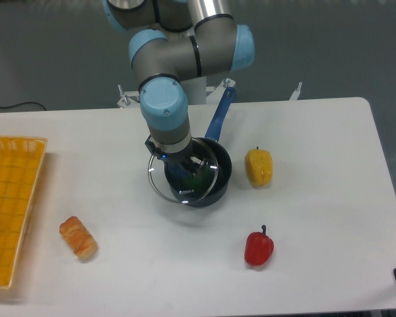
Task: Close the pot lid
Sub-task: 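Carry the held glass lid over the dark blue pot opening, then lower the glass lid onto the pot rim and align it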
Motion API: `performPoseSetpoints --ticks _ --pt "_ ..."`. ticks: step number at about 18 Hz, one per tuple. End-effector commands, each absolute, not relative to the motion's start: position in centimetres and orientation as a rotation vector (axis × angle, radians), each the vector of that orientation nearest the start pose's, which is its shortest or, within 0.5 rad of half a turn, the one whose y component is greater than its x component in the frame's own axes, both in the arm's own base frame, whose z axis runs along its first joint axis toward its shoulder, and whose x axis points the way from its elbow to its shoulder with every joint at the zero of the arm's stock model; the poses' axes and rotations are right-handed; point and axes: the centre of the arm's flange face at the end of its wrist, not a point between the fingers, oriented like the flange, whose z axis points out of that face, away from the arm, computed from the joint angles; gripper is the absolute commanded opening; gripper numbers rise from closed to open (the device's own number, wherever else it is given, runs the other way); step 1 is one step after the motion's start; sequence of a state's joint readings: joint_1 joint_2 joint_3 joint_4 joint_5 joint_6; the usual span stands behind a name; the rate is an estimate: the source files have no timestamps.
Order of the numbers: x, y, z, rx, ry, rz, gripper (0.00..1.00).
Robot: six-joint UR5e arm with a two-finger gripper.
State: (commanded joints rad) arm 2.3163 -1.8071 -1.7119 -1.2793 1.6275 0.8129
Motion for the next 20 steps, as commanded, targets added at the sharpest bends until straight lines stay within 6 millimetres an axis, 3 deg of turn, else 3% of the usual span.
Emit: performPoseSetpoints --ticks 6,20 --pt "-27.8 48.3 32.3 -3.246 0.202 -0.035 0.48" --pt "-28.2 48.0 31.5 -3.278 0.327 -0.014 0.48"
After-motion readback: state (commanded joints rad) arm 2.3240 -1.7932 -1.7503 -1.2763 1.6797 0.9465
